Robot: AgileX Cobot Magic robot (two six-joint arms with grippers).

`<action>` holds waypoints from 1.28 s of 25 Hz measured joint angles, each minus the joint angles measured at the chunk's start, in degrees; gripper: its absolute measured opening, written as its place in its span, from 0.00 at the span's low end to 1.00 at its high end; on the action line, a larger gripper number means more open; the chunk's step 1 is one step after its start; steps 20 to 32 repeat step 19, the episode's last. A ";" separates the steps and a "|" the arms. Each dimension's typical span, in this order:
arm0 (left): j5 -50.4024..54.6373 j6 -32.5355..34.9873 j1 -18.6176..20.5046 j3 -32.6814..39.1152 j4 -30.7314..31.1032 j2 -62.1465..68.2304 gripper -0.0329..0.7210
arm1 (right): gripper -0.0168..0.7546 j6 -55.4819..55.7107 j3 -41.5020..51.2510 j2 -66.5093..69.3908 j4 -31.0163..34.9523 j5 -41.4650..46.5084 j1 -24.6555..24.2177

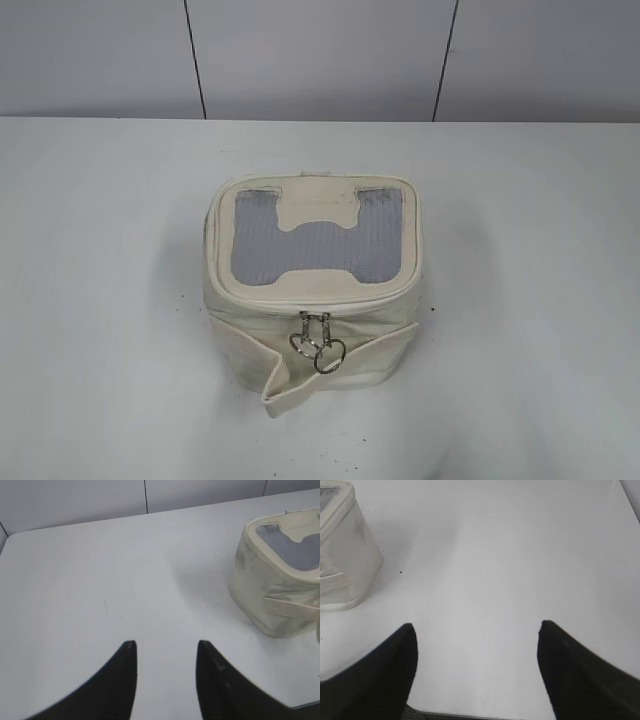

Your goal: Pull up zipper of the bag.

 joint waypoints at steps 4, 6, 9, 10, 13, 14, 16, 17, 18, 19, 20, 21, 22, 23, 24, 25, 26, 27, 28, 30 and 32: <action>0.00 0.00 0.00 0.00 0.00 0.00 0.45 | 0.77 0.00 0.00 0.00 0.00 0.00 0.00; 0.00 0.00 0.00 0.00 0.00 0.00 0.45 | 0.77 0.00 0.00 0.00 0.00 0.00 0.00; 0.00 0.00 0.00 0.00 0.00 0.00 0.45 | 0.77 0.00 0.00 0.00 0.00 0.00 0.00; 0.00 0.00 0.00 0.00 0.00 0.00 0.45 | 0.77 0.00 0.00 0.00 0.00 0.00 0.00; 0.00 0.00 0.00 0.00 0.00 0.00 0.45 | 0.77 0.00 0.00 0.00 0.00 0.00 0.00; 0.00 0.00 0.00 0.00 0.00 0.00 0.45 | 0.77 0.00 0.00 0.00 0.00 0.00 0.00; 0.00 0.00 0.00 0.00 0.00 0.00 0.45 | 0.77 0.00 0.00 0.00 0.00 0.00 0.00; 0.00 0.00 0.00 0.00 0.00 0.00 0.45 | 0.77 0.00 0.00 0.00 0.00 0.00 0.00; 0.00 0.00 0.00 0.00 0.00 0.00 0.45 | 0.77 0.00 0.00 0.00 0.00 0.00 0.00; 0.00 0.00 0.00 0.00 0.00 0.00 0.45 | 0.77 0.00 0.00 0.00 0.00 0.00 0.00; 0.00 0.00 0.00 0.00 0.00 0.00 0.45 | 0.77 0.00 0.00 0.00 0.00 0.00 0.00; 0.00 0.00 0.00 0.00 0.00 0.00 0.45 | 0.77 0.00 0.00 0.00 0.00 0.00 0.00; 0.00 0.00 0.00 0.00 0.00 0.00 0.45 | 0.77 0.00 0.00 0.00 0.00 0.00 0.00; 0.00 0.00 0.00 0.00 0.00 0.00 0.45 | 0.77 0.00 0.00 0.00 0.00 0.00 0.00; 0.00 0.00 0.00 0.00 0.00 0.00 0.45 | 0.77 0.00 0.00 0.00 0.00 0.00 0.00; 0.00 0.00 0.00 0.00 0.00 0.00 0.45 | 0.77 0.00 0.00 0.00 0.00 0.00 0.00; 0.00 0.00 0.00 0.00 0.00 0.00 0.45 | 0.77 0.00 0.00 0.00 0.00 0.00 0.00; 0.00 0.00 0.00 0.00 0.00 0.00 0.45 | 0.77 0.00 0.00 0.00 0.00 0.00 0.00; 0.00 0.00 0.00 0.00 0.00 0.00 0.45 | 0.77 0.00 0.00 0.00 0.00 0.00 0.00; 0.00 0.00 0.00 0.00 0.00 0.00 0.45 | 0.77 0.00 0.00 0.00 0.00 0.00 0.00; 0.00 0.00 0.00 0.00 0.00 0.00 0.45 | 0.77 0.00 0.00 0.00 0.00 0.00 0.00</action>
